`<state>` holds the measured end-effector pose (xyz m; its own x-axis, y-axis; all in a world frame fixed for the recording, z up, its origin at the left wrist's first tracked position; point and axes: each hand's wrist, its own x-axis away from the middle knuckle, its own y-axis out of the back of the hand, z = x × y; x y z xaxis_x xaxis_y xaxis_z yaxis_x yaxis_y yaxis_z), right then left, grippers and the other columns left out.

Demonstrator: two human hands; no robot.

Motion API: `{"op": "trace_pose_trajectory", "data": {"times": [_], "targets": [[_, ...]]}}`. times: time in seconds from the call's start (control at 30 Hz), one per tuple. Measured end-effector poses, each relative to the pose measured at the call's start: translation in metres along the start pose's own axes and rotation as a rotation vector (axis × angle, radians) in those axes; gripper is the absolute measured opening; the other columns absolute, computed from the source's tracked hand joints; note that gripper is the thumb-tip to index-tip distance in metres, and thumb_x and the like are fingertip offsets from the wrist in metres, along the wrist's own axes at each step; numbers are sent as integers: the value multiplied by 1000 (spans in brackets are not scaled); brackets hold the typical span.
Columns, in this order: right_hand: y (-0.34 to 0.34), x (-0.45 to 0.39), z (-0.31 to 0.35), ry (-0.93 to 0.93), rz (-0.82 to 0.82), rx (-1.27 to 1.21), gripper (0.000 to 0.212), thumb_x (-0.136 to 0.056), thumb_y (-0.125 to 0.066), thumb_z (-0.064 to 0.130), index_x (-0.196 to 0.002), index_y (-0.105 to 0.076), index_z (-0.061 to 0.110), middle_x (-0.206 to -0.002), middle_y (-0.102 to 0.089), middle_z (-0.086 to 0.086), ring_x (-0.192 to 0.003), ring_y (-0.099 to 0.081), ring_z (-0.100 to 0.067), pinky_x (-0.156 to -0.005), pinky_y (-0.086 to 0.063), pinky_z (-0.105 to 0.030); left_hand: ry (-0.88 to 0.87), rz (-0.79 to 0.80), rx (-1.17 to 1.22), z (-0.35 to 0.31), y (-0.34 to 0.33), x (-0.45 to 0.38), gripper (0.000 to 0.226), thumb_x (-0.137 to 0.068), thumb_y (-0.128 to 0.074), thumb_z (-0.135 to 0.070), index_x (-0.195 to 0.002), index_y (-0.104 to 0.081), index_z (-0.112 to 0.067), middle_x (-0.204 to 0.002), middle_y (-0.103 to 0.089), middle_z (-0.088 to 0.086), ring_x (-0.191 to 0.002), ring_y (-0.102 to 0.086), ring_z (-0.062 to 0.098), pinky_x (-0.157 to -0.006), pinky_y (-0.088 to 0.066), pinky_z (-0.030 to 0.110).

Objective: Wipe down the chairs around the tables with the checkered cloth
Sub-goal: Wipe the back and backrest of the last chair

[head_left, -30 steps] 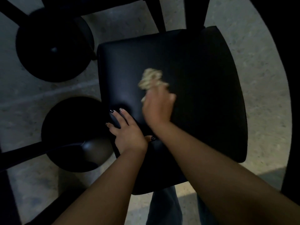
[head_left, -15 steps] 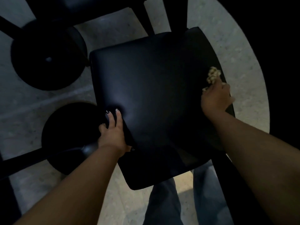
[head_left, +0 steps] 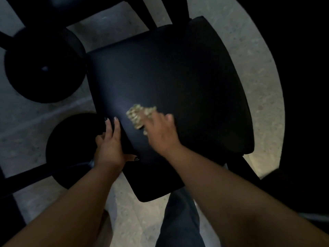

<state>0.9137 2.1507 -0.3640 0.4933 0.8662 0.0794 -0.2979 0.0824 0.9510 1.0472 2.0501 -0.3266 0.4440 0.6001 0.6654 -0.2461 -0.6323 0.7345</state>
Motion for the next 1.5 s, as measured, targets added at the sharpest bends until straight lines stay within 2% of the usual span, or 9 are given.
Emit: {"op": "trace_pose_trajectory", "data": {"times": [0.23,0.4,0.53,0.67,0.83,1.07,1.17,1.33,1.5], "targets": [[60,-22,-137,-862,25,51,54,-86,-61,26,-138,-44,22,-131,-46,-15,-109,-52,-34,-94,-32,-42,7,6,-21,-4,1,-1,137,-61,-90,-37,-153,11,-27,-162,14,2,-126,-27,41,-101,-37,45],[69,17,-142,-1465,-34,-267,45,-102,-38,23,-145,-30,13,-147,-31,-19,-130,-37,-36,-111,-21,-41,21,17,-15,-7,2,0,137,-63,-89,-35,-153,14,-25,-161,16,2,-129,-25,40,-103,-37,46],[63,39,-138,-1655,-18,-479,48,-105,-32,20,-149,-20,6,-154,-23,-17,-139,-28,-29,-106,-17,-26,25,8,-1,-5,0,0,136,-64,-88,-34,-153,14,-25,-161,16,3,-130,-24,39,-103,-37,45],[63,44,-110,-1835,-132,-499,65,-102,-44,25,-152,-7,7,-157,-12,-17,-142,-19,-31,-110,-10,-31,27,13,2,-6,1,0,136,-64,-88,-34,-153,14,-24,-161,17,3,-129,-24,38,-103,-38,44],[34,17,-57,-1510,-73,-234,66,-92,-52,21,-150,-21,26,-144,-31,-16,-119,-44,-36,-100,-29,-45,42,-3,3,-10,-1,2,136,-63,-88,-32,-153,14,-24,-161,15,2,-129,-26,39,-103,-39,44],[-1,28,58,-401,188,-86,75,-81,-63,22,-148,-29,24,-121,-48,-13,-103,-50,-31,-82,-37,-40,159,-31,153,-4,-12,8,133,-69,-87,-23,-151,17,-32,-160,21,7,-137,-26,41,-105,-38,45],[15,0,16,-30,221,-38,70,-87,-55,22,-150,-25,27,-122,-48,-12,-101,-53,-33,-83,-38,-41,302,-59,497,3,-34,15,118,-74,-83,-16,-155,3,-24,-160,-12,17,-137,-32,38,-110,-32,44],[41,-83,-43,60,157,36,56,-91,-52,19,-145,-38,21,-120,-50,-18,-96,-54,-38,-76,-42,-42,541,-104,930,0,-74,38,75,-83,-74,-34,-146,-35,-19,-137,-55,12,-122,-53,33,-105,-41,43],[19,-44,-20,179,248,12,59,-86,-56,13,-143,-40,9,-119,-52,-19,-99,-52,-38,-76,-40,-41,590,-243,1029,-20,-93,58,76,-87,-66,-43,-151,-26,-34,-141,-54,5,-127,-51,28,-108,-40,39]]}}
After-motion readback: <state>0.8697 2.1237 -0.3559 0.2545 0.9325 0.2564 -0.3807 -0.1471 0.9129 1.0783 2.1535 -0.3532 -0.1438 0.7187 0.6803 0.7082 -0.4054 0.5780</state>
